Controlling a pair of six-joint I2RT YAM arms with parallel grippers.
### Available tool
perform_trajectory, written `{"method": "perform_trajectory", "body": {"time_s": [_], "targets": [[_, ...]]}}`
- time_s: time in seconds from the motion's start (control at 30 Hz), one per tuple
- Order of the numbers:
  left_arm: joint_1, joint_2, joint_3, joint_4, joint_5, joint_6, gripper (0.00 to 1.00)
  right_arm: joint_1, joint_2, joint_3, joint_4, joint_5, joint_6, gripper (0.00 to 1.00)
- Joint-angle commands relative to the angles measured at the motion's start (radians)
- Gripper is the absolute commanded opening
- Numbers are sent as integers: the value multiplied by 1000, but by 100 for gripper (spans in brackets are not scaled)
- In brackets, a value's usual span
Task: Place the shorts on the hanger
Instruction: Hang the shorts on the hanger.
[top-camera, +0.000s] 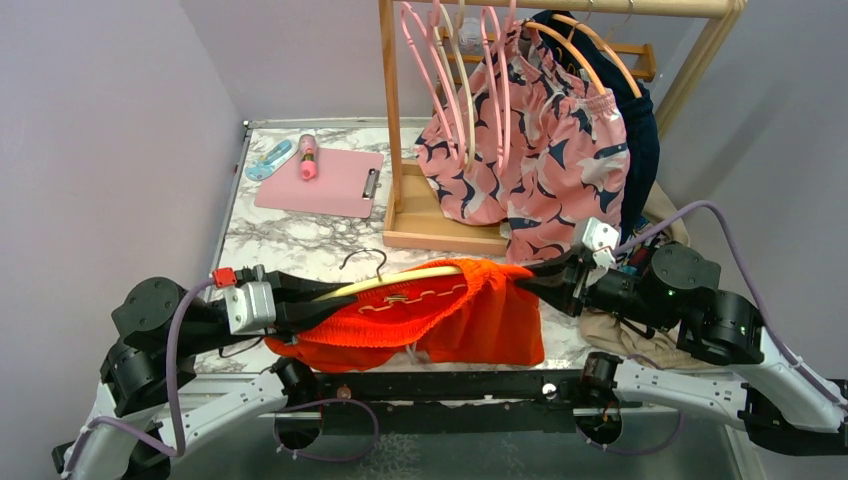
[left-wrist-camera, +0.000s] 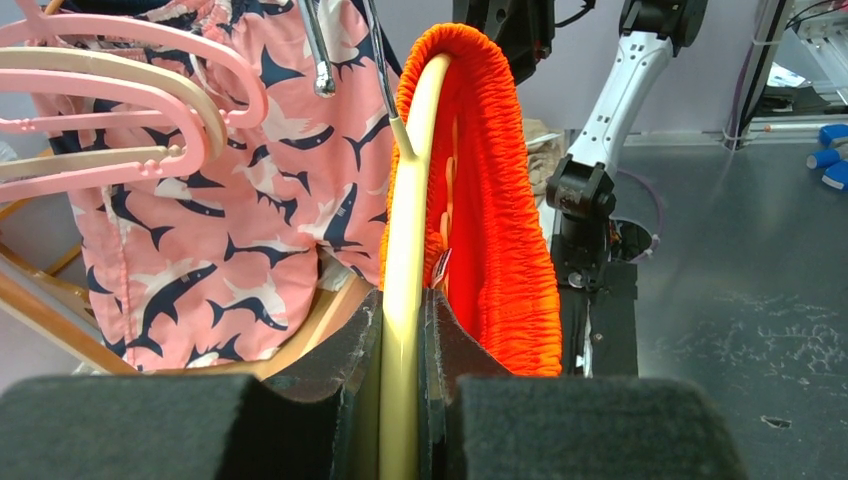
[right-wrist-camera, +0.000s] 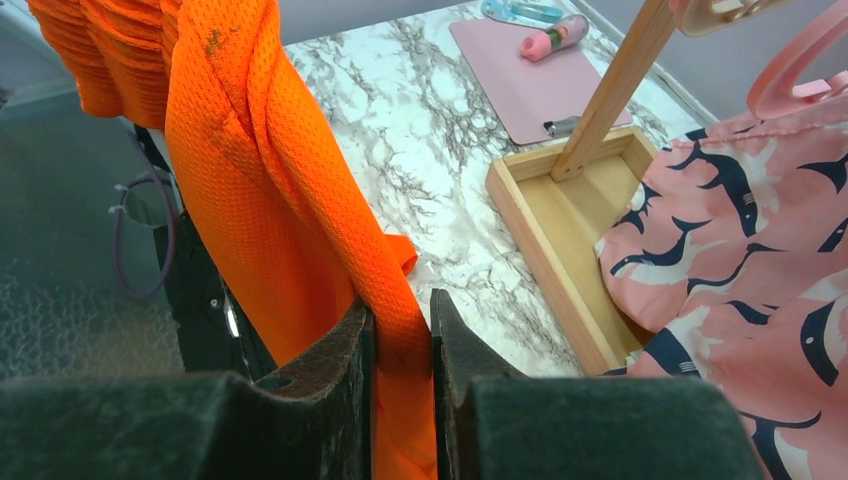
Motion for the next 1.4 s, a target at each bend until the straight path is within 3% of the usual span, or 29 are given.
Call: {"method": "perform_trajectory", "body": {"time_s": [0.0, 0.1, 0.27, 0.63, 0.8, 1.2, 1.37], "targets": [[1, -28, 15, 52, -48, 6, 0, -6, -38, -2, -1, 182, 39, 1], [1, -36, 13, 53, -54, 4, 0, -6, -53, -14, -4, 197, 53, 2], [1, -33, 14, 55, -45, -9, 0, -6, -56, -22, -1, 142, 58, 17], [1, -26, 18, 68, -54, -4, 0, -7, -47, -20, 7, 101, 60, 27], [1, -32, 14, 69, -65, -2, 0, -6, -58, -19, 3, 91, 66, 41], [1, -36, 14, 76, -67, -4, 0, -7, -27, -36, 34, 60, 70, 41], [1, -36, 17, 78, -67, -6, 0, -6, -10, -43, 46, 67, 70, 32]]}}
